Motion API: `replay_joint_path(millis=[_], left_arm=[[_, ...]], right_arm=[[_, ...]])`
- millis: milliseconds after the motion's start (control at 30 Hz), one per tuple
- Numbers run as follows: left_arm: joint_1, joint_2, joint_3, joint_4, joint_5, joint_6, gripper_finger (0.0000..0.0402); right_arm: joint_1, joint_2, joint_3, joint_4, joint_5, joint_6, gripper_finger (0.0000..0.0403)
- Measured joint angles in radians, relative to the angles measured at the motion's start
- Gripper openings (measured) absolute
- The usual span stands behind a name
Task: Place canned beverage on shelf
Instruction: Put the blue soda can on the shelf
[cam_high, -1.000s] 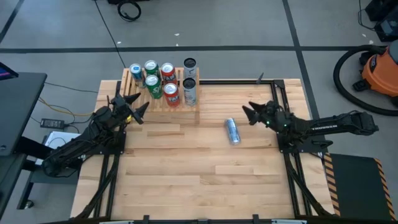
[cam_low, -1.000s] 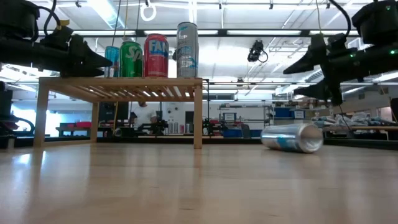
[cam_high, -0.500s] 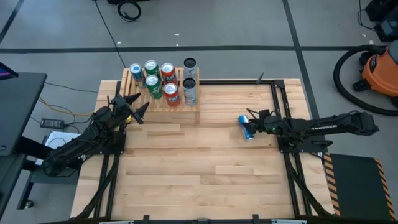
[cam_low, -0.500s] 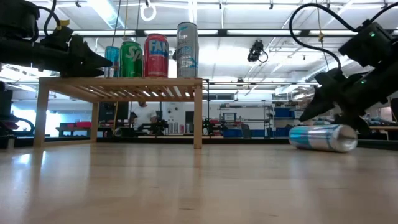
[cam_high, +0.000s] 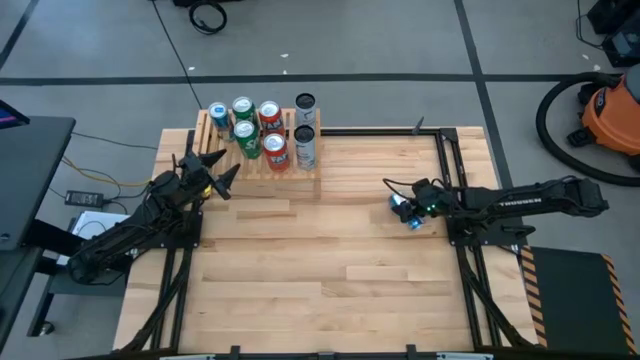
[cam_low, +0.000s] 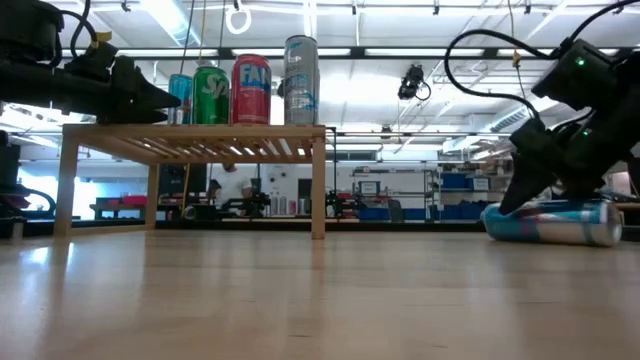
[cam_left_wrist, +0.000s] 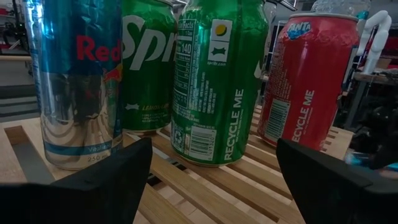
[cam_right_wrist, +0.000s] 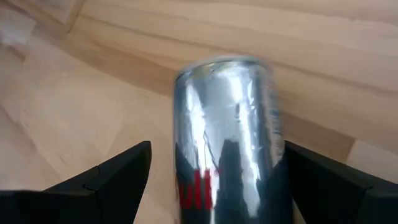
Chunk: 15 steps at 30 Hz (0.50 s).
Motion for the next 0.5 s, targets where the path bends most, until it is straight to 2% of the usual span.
replay_joint_path(millis=[400, 500], left_arm=[[0.000, 0.000, 0.000, 0.001, 0.000, 0.001, 0.0349], [0.000, 0.000, 0.000, 0.002, 0.001, 0.001, 0.0349]], right_arm=[[-0.010, 0.105, 0.149, -0.241, -0.099, -0.026, 0.0355], [-0.017, 0.146, 0.165, -0.257, -0.126, -0.029, 0.0355]])
